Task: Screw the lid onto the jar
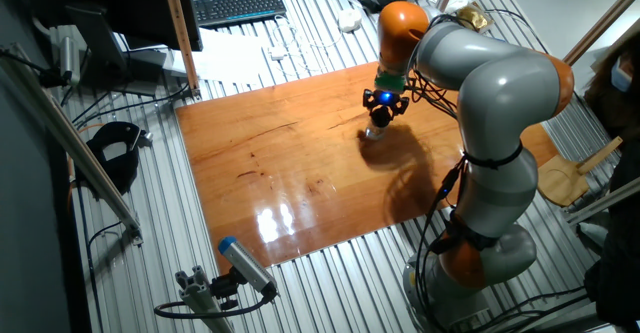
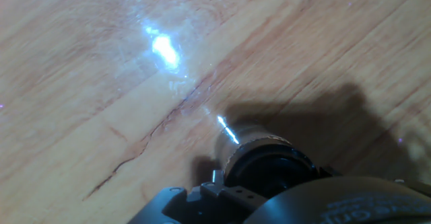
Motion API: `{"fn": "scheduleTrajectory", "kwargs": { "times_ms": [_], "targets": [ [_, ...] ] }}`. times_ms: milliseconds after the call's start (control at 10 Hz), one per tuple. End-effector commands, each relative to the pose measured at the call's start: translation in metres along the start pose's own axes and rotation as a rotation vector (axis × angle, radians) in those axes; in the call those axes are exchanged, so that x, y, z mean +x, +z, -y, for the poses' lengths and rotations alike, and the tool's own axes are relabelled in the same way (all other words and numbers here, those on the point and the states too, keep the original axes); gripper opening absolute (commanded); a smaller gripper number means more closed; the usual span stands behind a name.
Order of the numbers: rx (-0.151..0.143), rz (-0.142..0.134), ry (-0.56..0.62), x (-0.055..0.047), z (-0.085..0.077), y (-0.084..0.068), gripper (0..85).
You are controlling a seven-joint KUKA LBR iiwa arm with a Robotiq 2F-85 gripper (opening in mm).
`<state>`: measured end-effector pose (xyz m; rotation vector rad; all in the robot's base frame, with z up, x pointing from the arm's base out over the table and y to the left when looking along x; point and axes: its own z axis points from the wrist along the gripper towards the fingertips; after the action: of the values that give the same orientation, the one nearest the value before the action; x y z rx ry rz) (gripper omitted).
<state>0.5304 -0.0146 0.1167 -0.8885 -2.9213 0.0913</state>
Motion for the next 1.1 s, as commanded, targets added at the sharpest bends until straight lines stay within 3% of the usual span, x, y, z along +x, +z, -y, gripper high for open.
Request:
{"fn": "scheduleTrajectory", "kwargs": {
  "times_ms": [0, 100, 300, 400, 600, 700, 800, 1000],
  "targets": [
    [-0.003, -0.003, -0.005, -0.0003, 0.0002, -0.0004, 34.0],
    [-0.005, -0.008, -0.020, -0.0007, 0.0006, -0.0009, 51.0],
    [-0.009, -0.002, -0.021, -0.0008, 0.0008, -0.0011, 51.0],
    [-0.008, 0.002, -0.021, -0.0009, 0.0005, -0.0012, 68.0],
    [-0.008, 0.002, -0.021, -0.0010, 0.0004, -0.0011, 68.0],
    [-0.004, -0.016, -0.043, -0.0017, 0.0010, -0.0020, 68.0],
    [0.004, -0.007, -0.097, -0.0033, 0.0015, -0.0039, 85.0],
    [0.026, 0.007, -0.214, -0.0071, 0.0002, -0.0101, 85.0]
  ]
}}
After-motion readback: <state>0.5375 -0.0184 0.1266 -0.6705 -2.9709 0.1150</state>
